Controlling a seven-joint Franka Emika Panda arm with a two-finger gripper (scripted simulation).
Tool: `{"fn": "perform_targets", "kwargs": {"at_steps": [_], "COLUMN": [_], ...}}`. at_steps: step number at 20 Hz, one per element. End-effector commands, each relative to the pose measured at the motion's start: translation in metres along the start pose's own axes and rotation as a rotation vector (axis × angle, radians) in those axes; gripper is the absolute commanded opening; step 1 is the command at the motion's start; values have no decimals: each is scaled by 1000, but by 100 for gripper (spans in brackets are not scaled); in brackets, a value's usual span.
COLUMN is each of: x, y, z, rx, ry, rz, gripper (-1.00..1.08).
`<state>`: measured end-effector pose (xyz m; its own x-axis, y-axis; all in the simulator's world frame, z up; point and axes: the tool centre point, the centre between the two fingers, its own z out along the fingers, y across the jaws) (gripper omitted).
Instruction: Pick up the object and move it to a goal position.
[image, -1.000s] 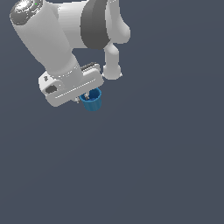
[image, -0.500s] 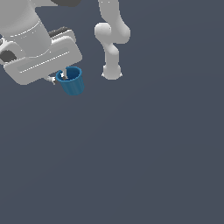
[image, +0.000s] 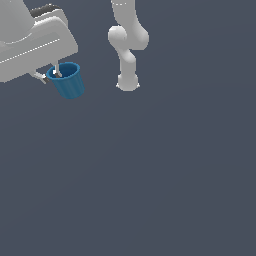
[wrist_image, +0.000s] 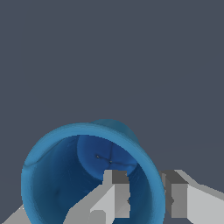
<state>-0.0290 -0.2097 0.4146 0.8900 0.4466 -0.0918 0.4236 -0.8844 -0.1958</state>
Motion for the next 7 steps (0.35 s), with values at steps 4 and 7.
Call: {"fn": "perform_targets", "kwargs": {"at_steps": [4, 7], "x": [-3, -3], "y": [4, 4], "z": [-10, -12], "rx": [-1, -1], "ry": [1, 1], "rz": [-1, -1], "gripper": [-100, -100]}}
